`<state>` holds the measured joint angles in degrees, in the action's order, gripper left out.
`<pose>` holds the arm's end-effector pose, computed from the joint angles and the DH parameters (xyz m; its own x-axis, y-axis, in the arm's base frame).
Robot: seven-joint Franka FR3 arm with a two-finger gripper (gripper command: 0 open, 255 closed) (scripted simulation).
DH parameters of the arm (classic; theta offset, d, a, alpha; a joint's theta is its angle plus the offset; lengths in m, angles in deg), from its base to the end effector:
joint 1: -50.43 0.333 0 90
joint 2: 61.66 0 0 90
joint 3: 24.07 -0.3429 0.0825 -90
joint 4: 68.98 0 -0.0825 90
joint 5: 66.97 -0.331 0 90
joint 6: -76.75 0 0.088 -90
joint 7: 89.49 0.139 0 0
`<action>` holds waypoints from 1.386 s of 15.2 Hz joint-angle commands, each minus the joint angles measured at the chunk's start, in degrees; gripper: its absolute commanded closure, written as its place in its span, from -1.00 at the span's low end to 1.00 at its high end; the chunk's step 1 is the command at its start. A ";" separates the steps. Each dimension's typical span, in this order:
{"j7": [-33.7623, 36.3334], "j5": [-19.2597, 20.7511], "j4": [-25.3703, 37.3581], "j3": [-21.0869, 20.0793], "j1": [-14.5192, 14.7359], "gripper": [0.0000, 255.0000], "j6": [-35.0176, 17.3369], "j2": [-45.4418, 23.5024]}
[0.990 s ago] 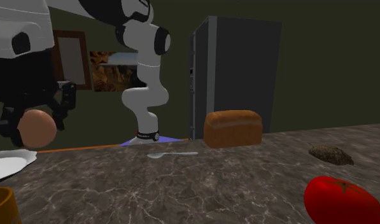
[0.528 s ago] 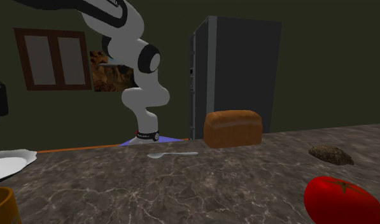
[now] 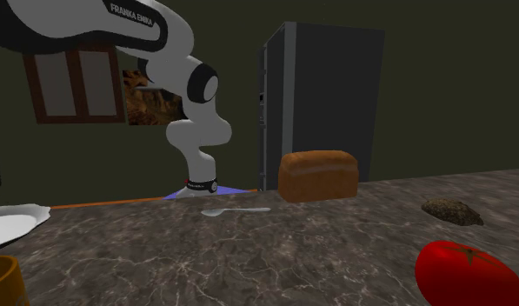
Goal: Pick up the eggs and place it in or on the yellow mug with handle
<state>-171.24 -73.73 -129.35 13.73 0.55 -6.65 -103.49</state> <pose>0.1829 -0.6373 0.4431 0.9458 0.0143 -0.3244 -0.0377 -0.9875 -0.1533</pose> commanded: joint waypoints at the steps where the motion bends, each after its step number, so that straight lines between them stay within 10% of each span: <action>1: 0.24 -0.01 -1.70 -0.04 0.44 1.00 -1.55 0.08; 13: 0.64 -0.08 -5.20 -0.16 1.19 1.00 -4.80 0.10; 14: 0.64 -0.08 -5.20 -0.16 1.19 -1.00 -4.80 0.10; 21: 0.65 -0.72 2.30 -0.58 -0.56 -1.00 0.46 -1.87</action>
<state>-170.75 -74.20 -130.06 13.34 0.52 -8.45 -104.65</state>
